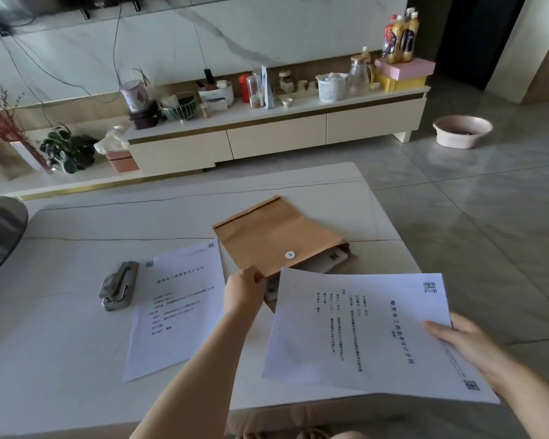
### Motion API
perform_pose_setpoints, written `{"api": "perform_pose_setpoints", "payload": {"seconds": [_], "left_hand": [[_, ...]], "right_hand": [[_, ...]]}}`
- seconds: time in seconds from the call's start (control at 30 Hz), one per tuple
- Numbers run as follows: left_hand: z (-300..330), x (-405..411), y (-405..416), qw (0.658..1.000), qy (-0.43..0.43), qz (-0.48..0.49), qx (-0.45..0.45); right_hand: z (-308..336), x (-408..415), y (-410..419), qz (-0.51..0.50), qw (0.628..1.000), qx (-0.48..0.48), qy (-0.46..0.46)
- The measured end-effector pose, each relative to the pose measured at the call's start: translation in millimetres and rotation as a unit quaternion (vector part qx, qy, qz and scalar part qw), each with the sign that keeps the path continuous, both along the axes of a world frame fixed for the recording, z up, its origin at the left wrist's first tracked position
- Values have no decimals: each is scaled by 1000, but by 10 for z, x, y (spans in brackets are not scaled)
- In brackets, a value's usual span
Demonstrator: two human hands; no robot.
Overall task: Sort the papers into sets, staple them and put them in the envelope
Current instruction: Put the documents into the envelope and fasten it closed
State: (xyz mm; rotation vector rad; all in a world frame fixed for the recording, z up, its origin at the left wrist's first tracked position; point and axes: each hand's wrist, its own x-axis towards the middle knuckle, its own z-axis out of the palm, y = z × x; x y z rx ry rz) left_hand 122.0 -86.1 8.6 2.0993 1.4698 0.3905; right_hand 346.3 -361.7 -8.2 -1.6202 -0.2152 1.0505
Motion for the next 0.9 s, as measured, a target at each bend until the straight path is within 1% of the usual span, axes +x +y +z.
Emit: {"api": "perform_pose_setpoints", "payload": {"seconds": [0.17, 0.27, 0.47, 0.6, 0.7, 0.9], "left_hand": [[60, -59, -17, 999, -42, 26, 1], [96, -101, -25, 998, -52, 33, 12], [129, -105, -77, 999, -43, 21, 14], [154, -83, -126, 1000, -18, 4, 24], [143, -131, -105, 1000, -16, 5, 19], [83, -283, -46, 999, 12, 16, 33]], "right_hand": [[80, -9, -13, -8, 1000, -12, 4], [132, -5, -57, -9, 1000, -22, -7], [240, -60, 32, -67, 998, 4, 2], [213, -175, 292, -118, 993, 19, -18], [181, -238, 432, -121, 992, 9, -34], [76, -155, 464, -158, 986, 38, -25]]}}
